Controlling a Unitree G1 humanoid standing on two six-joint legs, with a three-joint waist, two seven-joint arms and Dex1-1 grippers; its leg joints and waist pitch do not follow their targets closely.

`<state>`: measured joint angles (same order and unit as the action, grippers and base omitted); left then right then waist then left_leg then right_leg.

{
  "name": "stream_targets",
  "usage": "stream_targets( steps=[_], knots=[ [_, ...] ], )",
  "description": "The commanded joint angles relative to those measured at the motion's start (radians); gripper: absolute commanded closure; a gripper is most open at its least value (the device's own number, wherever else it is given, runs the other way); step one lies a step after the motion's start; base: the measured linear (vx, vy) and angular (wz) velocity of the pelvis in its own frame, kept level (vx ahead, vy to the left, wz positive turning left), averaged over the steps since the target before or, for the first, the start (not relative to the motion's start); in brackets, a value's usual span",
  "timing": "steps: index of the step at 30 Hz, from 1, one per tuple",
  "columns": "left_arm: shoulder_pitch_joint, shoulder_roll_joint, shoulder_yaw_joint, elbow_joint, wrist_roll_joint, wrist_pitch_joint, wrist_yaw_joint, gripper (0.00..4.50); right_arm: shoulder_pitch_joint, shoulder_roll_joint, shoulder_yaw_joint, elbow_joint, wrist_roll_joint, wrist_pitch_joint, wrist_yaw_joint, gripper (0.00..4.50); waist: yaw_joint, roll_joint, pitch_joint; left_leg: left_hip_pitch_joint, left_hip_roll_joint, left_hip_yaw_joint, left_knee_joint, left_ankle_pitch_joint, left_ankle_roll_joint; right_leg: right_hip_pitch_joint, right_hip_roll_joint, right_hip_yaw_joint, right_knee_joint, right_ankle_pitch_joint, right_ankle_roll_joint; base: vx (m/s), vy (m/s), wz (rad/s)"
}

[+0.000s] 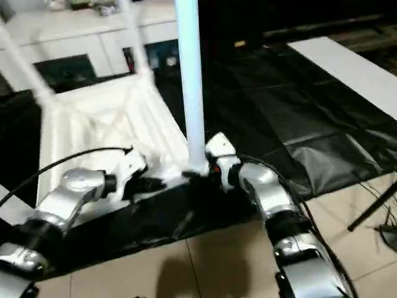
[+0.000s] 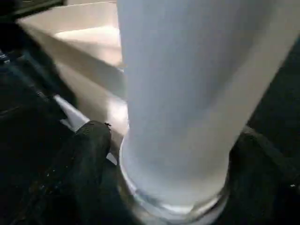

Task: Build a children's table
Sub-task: Rotate leg to tighten

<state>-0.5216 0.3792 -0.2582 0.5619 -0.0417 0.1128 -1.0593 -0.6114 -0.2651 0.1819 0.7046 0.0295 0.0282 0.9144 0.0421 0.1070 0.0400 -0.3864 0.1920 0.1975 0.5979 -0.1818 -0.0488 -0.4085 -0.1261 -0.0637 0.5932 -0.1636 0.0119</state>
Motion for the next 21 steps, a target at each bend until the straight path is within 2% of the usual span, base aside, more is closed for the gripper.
stream_targets(
  steps=[1, 4, 9, 14, 18, 21],
  knots=[
    [0.019, 0.007, -0.011, -0.021, -0.015, 0.005, -0.057, 4.5, 0.007, -0.015, 0.002, -0.035, 0.024, -0.02, 0.052, 0.67, 0.001, -0.008, -0.065, 0.022, 0.03, -0.011, -0.082, -0.333, 0.041, 0.043, -0.013, 0.02, -0.058, -0.207, -0.267, 0.0, 0.0, 0.0],
    [0.022, 0.017, -0.013, -0.027, -0.023, 0.001, -0.082, 4.5, 0.005, -0.015, -0.007, -0.045, 0.039, -0.018, 0.078, 0.67, 0.003, -0.011, -0.067, 0.018, 0.028, -0.011, -0.08, -0.294, 0.053, 0.046, -0.015, 0.02, -0.054, -0.167, -0.27, 0.0, 0.0, 0.0],
    [0.017, 0.021, -0.013, -0.018, -0.02, -0.008, -0.092, 4.5, 0.0, -0.03, 0.019, -0.036, 0.023, -0.021, 0.123, 0.67, 0.006, -0.012, -0.068, 0.016, 0.027, -0.01, -0.076, -0.263, 0.068, 0.048, -0.016, 0.019, -0.053, -0.155, -0.274, 0.0, 0.0, 0.0],
    [0.019, 0.024, -0.01, -0.022, -0.018, -0.005, -0.1, 4.5, -0.006, -0.052, 0.056, -0.001, -0.028, -0.06, 0.124, 0.67, 0.008, -0.013, -0.067, 0.018, 0.028, -0.01, -0.077, -0.271, 0.058, 0.045, -0.016, 0.019, -0.055, -0.183, -0.268, 0.0, 0.0, 0.0],
    [0.022, 0.024, -0.008, -0.028, -0.019, 0.0, -0.102, 4.5, -0.016, -0.045, 0.039, 0.009, -0.019, -0.048, 0.122, 0.67, 0.01, -0.014, -0.067, 0.017, 0.028, -0.01, -0.077, -0.273, 0.058, 0.046, -0.016, 0.02, -0.055, -0.184, -0.267, 0.0, 0.0, 0.0],
    [0.024, 0.025, -0.007, -0.029, -0.02, 0.001, -0.106, 4.5, -0.022, -0.036, 0.022, 0.009, 0.004, -0.036, 0.125, 0.93, 0.01, -0.013, -0.068, 0.016, 0.028, -0.01, -0.077, -0.267, 0.063, 0.047, -0.015, 0.02, -0.054, -0.171, -0.27, 0.0, 0.0, 0.0]
  ],
)
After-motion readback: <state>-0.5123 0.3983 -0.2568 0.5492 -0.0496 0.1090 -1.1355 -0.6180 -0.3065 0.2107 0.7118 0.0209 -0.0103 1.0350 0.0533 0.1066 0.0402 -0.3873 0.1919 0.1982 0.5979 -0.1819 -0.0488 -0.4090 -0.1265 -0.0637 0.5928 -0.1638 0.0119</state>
